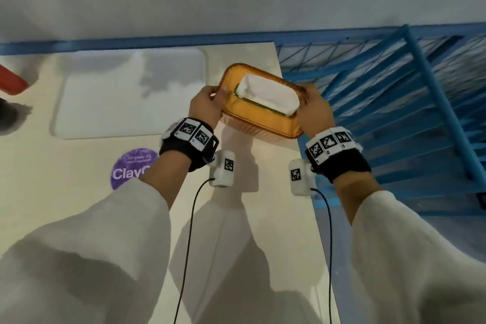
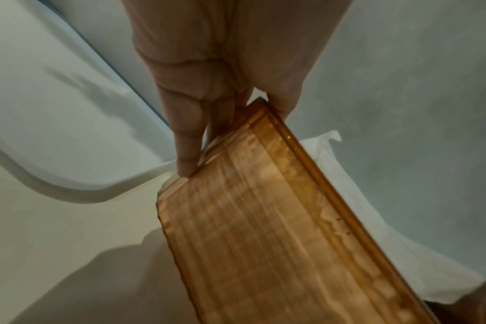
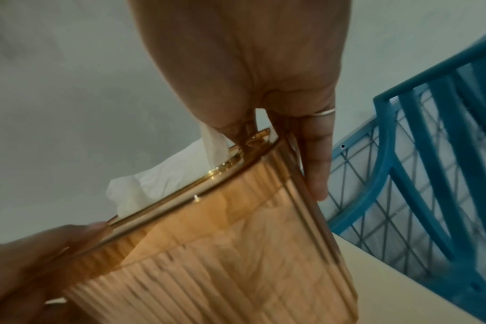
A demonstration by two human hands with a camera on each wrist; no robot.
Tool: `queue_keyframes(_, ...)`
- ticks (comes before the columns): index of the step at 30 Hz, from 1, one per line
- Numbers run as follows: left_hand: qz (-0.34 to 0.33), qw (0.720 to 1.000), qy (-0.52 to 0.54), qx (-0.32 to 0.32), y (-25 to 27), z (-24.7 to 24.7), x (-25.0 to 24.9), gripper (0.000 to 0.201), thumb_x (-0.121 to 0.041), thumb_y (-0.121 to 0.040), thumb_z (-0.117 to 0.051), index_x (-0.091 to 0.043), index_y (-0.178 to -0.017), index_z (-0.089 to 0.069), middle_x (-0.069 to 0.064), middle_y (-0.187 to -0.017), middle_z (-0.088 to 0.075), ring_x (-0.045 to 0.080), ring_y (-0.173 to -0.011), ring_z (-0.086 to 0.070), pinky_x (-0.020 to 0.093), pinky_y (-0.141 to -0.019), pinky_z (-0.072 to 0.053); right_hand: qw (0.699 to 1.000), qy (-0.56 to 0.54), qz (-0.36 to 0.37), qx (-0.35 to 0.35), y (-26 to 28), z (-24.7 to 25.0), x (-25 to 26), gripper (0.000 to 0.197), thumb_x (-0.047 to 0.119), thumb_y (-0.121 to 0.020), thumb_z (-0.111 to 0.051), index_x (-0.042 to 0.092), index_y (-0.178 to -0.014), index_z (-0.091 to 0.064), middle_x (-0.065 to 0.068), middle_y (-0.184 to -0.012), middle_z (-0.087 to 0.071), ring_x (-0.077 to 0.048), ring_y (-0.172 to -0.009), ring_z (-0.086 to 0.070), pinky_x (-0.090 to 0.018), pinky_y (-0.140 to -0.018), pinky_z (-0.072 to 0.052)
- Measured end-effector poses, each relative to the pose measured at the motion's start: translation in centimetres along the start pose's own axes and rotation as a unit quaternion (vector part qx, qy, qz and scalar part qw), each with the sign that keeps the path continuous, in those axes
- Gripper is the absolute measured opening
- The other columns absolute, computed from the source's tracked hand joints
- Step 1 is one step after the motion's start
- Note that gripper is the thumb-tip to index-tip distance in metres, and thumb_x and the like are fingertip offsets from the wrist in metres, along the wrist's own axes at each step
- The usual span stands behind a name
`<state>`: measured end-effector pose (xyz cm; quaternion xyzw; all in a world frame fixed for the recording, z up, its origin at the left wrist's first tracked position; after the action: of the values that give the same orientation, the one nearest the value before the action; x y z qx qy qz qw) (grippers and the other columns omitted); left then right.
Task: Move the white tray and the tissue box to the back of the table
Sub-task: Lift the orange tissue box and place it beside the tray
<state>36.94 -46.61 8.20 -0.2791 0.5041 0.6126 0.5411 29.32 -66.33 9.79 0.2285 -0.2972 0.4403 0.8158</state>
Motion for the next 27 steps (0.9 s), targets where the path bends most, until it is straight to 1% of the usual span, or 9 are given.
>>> queue_keyframes(3, 0.014, 1.0, 0.007, -0.026, -2.7, -0.3, 0.3, 0.044, -0.04, -0.088, -0.045, -0.008, -0.116, -0.054, 0.009, -0.1, -0.058, 0.025, -0.083, -0.058, 0.048, -0.086, -0.056, 1.0, -0.004, 0.023, 0.012, -3.3, -1.0, 0.4, 0.03, 0.013, -0.094, -0.036, 0.01, -0.122, -0.045, -0.022, -0.112, -0.063, -0.034, -0.103, -0.058, -0.032, -0.083, -0.042)
queue_keyframes(7, 0.044, 0.998, 0.015, -0.051, -5.6, -0.6, 0.9, 0.043, -0.038, -0.089, -0.045, -0.007, -0.117, -0.053, 0.015, -0.102, -0.062, 0.024, -0.07, -0.059, 0.048, -0.083, -0.057, 1.0, -0.016, 0.008, 0.009, -6.8, -2.6, 0.5, 0.029, 0.017, -0.094, -0.036, 0.011, -0.122, -0.041, -0.023, -0.111, -0.063, -0.034, -0.101, -0.059, -0.036, -0.084, -0.044)
queue_keyframes(10, 0.059, 0.997, 0.006, -0.054, -7.0, -0.7, 1.7, 0.046, -0.042, -0.086, -0.045, -0.007, -0.115, -0.055, 0.021, -0.109, -0.064, 0.035, -0.091, -0.063, 0.049, -0.087, -0.055, 0.999, -0.033, -0.003, 0.019, -8.7, -3.6, 0.3, 0.028, 0.021, -0.095, -0.037, 0.008, -0.119, -0.041, -0.021, -0.11, -0.063, -0.033, -0.1, -0.059, -0.033, -0.08, -0.041)
queue_keyframes(12, 0.069, 0.996, 0.006, -0.05, -7.7, -0.8, 2.2, 0.048, -0.045, -0.084, -0.046, -0.008, -0.113, -0.056, 0.022, -0.111, -0.064, 0.038, -0.097, -0.062, 0.05, -0.087, -0.055, 0.999, -0.04, -0.008, 0.015, -9.7, -3.9, 0.1, 0.028, 0.02, -0.096, -0.035, 0.008, -0.119, -0.043, -0.02, -0.114, -0.062, -0.033, -0.104, -0.057, -0.03, -0.08, -0.038)
queue_keyframes(16, 0.072, 0.996, 0.013, -0.042, -8.5, -0.8, 2.0, 0.046, -0.042, -0.085, -0.048, -0.008, -0.115, -0.054, 0.019, -0.112, -0.062, 0.037, -0.097, -0.063, 0.05, -0.082, -0.057, 0.999, -0.033, 0.005, -0.001, -11.2, -4.7, -0.6, 0.029, 0.019, -0.097, -0.032, 0.009, -0.121, -0.045, -0.018, -0.117, -0.061, -0.031, -0.106, -0.056, -0.029, -0.083, -0.038)
queue_keyframes(20, 0.052, 0.998, 0.004, -0.043, -9.7, -0.7, 1.9, 0.055, -0.051, -0.079, -0.049, -0.01, -0.114, -0.055, 0.019, -0.114, -0.064, 0.035, -0.095, -0.065, 0.048, -0.084, -0.057, 0.999, -0.035, 0.024, 0.004, -12.8, -5.2, -0.9, 0.028, 0.021, -0.098, -0.029, 0.013, -0.12, -0.043, -0.016, -0.111, -0.062, -0.02, -0.091, -0.053, -0.026, -0.079, -0.035)
queue_keyframes(22, 0.046, 0.998, -0.002, -0.049, -10.5, -0.6, 1.8, 0.061, -0.057, -0.072, -0.049, -0.011, -0.112, -0.056, 0.018, -0.112, -0.065, 0.034, -0.093, -0.065, 0.047, -0.084, -0.057, 0.999, -0.034, 0.034, 0.006, -13.8, -5.3, -0.8, 0.028, 0.021, -0.098, -0.029, 0.013, -0.12, -0.043, -0.015, -0.109, -0.063, -0.017, -0.088, -0.051, -0.027, -0.078, -0.037)
queue_keyframes(24, 0.036, 0.998, -0.019, -0.051, -10.9, -0.5, 1.5, 0.058, -0.054, -0.075, -0.049, -0.009, -0.112, -0.055, 0.019, -0.111, -0.065, 0.034, -0.093, -0.065, 0.047, -0.084, -0.056, 0.999, -0.035, 0.038, 0.007, -14.7, -5.5, -0.6, 0.027, 0.021, -0.097, -0.03, 0.013, -0.119, -0.044, -0.014, -0.11, -0.063, -0.018, -0.091, -0.053, -0.028, -0.08, -0.039)
queue_keyframes(27, 0.024, 0.998, -0.038, -0.052, -11.5, -0.4, 1.2, 0.054, -0.049, -0.079, -0.05, -0.007, -0.113, -0.055, 0.021, -0.111, -0.064, 0.035, -0.093, -0.065, 0.047, -0.085, -0.056, 0.999, -0.034, 0.04, 0.009, -15.7, -5.6, -0.2, 0.027, 0.021, -0.097, -0.031, 0.013, -0.119, -0.045, -0.015, -0.115, -0.062, -0.026, -0.101, -0.057, -0.03, -0.084, -0.042)
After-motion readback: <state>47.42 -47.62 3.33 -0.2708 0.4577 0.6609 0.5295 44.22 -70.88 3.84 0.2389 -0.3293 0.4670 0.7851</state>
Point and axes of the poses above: each hand's wrist, its own y-axis away from the middle knuckle, its own z-axis out of the back of the hand, x = y × z, the point moved 2 cm from there along -y, towards the middle knuckle
